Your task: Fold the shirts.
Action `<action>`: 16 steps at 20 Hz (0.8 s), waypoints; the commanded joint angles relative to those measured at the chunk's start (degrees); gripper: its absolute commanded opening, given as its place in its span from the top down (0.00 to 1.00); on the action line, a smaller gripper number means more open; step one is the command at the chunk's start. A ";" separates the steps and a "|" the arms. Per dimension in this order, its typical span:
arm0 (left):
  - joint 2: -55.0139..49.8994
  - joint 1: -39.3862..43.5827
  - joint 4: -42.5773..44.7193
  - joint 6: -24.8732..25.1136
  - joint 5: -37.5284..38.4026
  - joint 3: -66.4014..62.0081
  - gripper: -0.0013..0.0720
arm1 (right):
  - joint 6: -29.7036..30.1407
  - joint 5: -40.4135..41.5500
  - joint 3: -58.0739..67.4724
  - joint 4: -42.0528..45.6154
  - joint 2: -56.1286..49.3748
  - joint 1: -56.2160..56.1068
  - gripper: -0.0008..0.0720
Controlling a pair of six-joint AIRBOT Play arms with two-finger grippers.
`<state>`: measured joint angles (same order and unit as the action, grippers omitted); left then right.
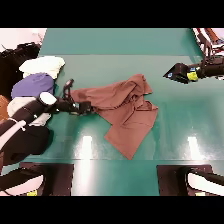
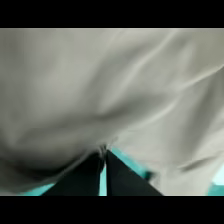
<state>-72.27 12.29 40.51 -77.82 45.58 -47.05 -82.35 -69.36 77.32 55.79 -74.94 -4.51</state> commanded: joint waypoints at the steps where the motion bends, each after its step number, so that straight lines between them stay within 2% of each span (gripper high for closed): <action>1: -0.02 -5.60 -0.07 2.05 8.55 -10.23 0.94 | 0.00 -2.89 -0.07 5.05 -1.57 3.63 0.32; 2: -0.04 -6.67 -0.04 2.67 9.70 -13.38 0.94 | 0.07 -4.26 -0.07 5.86 -3.67 4.66 0.19; 3: -0.04 -7.45 0.00 3.06 10.64 -16.55 0.94 | 0.42 -4.83 -0.04 5.20 -6.38 5.40 0.19; 4: -0.04 -7.98 0.09 3.30 11.13 -19.28 0.94 | 0.50 -4.33 -0.04 5.27 -9.09 5.40 0.21; 5: -0.04 -8.17 0.63 3.28 11.13 -21.86 0.94 | 1.53 -3.48 0.02 4.79 -12.15 5.09 0.32; 6: -0.04 -8.15 1.88 3.26 10.82 -23.93 0.94 | 3.06 -2.32 0.04 3.39 -15.02 4.44 0.39; 12: -0.07 -8.15 4.55 2.73 11.47 -27.10 0.94 | 8.57 6.97 0.22 -12.85 -28.00 1.51 0.39; 16: -0.07 -8.15 4.55 2.38 11.61 -27.10 0.94 | 8.98 7.26 5.01 -14.01 -32.26 -1.42 0.40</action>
<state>-72.31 4.21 44.62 -75.07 56.95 -73.69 -74.43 -63.92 79.75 43.44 -103.63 -3.99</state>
